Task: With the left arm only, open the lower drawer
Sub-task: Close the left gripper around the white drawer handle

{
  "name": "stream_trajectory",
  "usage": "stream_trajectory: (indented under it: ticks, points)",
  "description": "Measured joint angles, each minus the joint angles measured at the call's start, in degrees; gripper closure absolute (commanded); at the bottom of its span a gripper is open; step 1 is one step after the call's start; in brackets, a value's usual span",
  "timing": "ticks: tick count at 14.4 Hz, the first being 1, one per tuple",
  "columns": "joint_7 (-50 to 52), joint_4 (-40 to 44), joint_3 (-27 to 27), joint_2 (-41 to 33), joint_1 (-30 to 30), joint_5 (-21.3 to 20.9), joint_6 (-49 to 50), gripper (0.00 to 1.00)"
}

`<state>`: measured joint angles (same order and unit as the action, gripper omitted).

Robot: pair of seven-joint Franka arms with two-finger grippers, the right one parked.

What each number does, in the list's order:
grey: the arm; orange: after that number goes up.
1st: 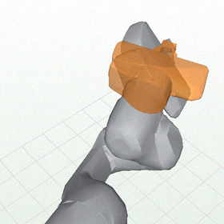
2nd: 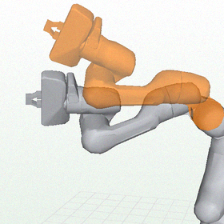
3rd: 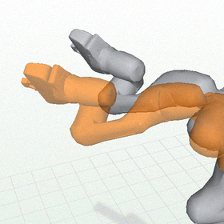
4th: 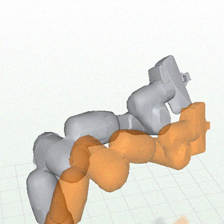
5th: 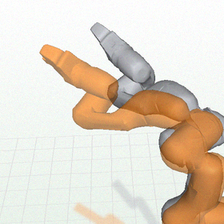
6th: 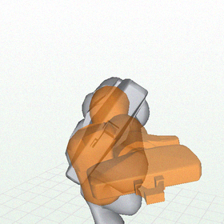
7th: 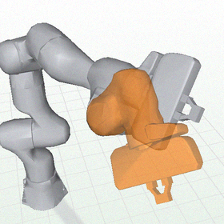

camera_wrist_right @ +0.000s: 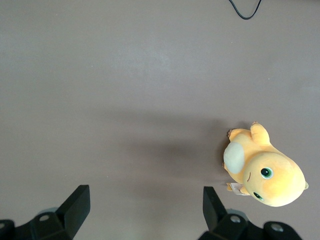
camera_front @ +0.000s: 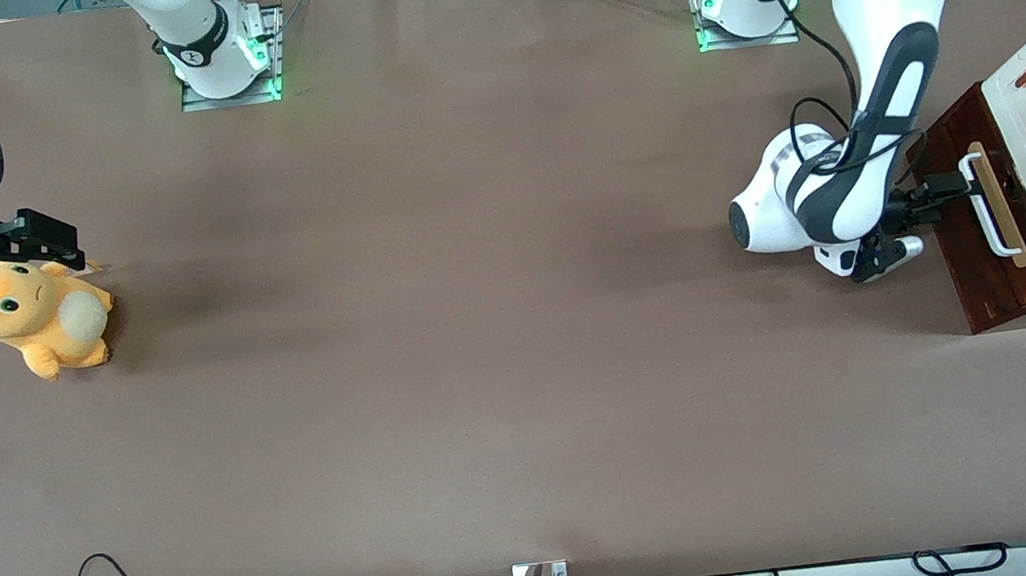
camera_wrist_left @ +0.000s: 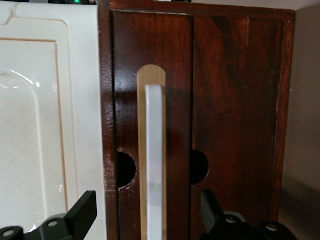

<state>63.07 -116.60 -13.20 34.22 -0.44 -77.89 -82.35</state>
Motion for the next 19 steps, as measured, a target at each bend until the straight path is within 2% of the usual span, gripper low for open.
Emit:
stream_trajectory:
  ticks: [2, 3, 4, 10, 13, 15, 17, 19]
  points:
    - [0.8, 0.0, 0.1, 1.2, 0.2, -2.2, 1.3, 0.08]
    - [1.2, 0.0, 0.3, 1.7, 0.5, -2.8, 1.9, 0.12]
    - [1.6, 0.0, 0.5, 2.2, 0.7, -3.1, 2.1, 0.22]
    - [2.0, 0.1, 0.6, 3.0, 1.7, -3.5, 2.5, 0.43]
    - [2.0, 0.1, 1.3, 3.0, 2.0, -4.7, 2.6, 0.44]
    - [2.0, 0.1, 1.8, 3.1, 2.3, -5.3, 2.6, 0.51]
    - [2.0, 0.1, 1.8, 3.1, 2.5, -5.3, 2.6, 0.53]
    - [2.0, 0.1, 1.8, 3.2, 2.5, -5.3, 2.6, 0.58]
